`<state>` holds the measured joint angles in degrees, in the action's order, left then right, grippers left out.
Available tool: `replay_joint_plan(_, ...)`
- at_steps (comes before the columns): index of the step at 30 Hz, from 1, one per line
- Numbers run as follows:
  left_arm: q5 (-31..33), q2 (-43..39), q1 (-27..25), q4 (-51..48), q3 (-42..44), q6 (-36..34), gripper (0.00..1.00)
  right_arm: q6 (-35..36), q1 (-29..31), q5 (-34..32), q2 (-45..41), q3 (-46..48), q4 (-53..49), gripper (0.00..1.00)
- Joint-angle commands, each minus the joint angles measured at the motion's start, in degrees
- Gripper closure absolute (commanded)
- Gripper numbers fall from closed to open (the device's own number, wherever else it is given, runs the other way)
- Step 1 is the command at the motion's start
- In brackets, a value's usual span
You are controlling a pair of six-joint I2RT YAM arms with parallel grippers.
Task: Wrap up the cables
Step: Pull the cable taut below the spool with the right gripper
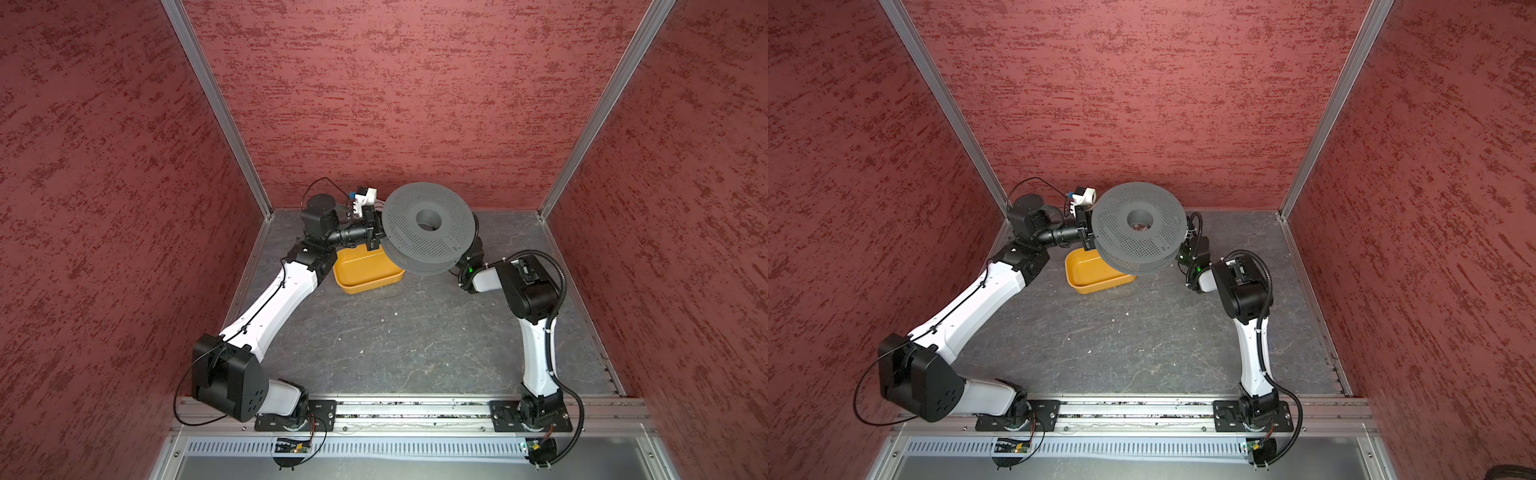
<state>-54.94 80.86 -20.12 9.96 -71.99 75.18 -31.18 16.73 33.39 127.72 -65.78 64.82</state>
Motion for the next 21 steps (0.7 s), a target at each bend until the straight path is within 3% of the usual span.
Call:
replay_joint_plan(1, 0.64, -2.6, -0.18, 2.94, -1.11, 1.06, 1.0, -2.12, 0.32, 2.28, 1.22, -1.37, 0.45, 0.64)
replay_joint_plan(5, 0.28, -3.2, 1.14, 1.89, -0.71, 0.52, 1.0, -1.43, 0.1, 0.61, -0.84, 0.44, -2.33, 0.97)
replay_joint_plan(6, 0.35, -3.32, 1.89, 1.38, -0.7, 0.26, 1.0, -1.02, -0.01, -0.09, -1.96, 1.37, -3.54, 1.0)
replay_joint_plan(11, -0.4, -2.31, 6.56, -0.81, -0.77, -0.93, 1.0, 2.93, -1.17, -8.68, -11.27, 9.28, -11.72, 1.0)
replay_joint_plan(17, -0.25, 1.08, 9.04, -3.47, -1.29, -3.23, 1.0, 7.74, -2.91, -20.99, -25.9, 13.04, -29.06, 1.0)
replay_joint_plan(21, 0.07, 3.77, 11.15, -0.74, -0.93, -1.55, 1.0, 12.35, -2.81, -23.45, -33.15, 12.68, -39.89, 1.0)
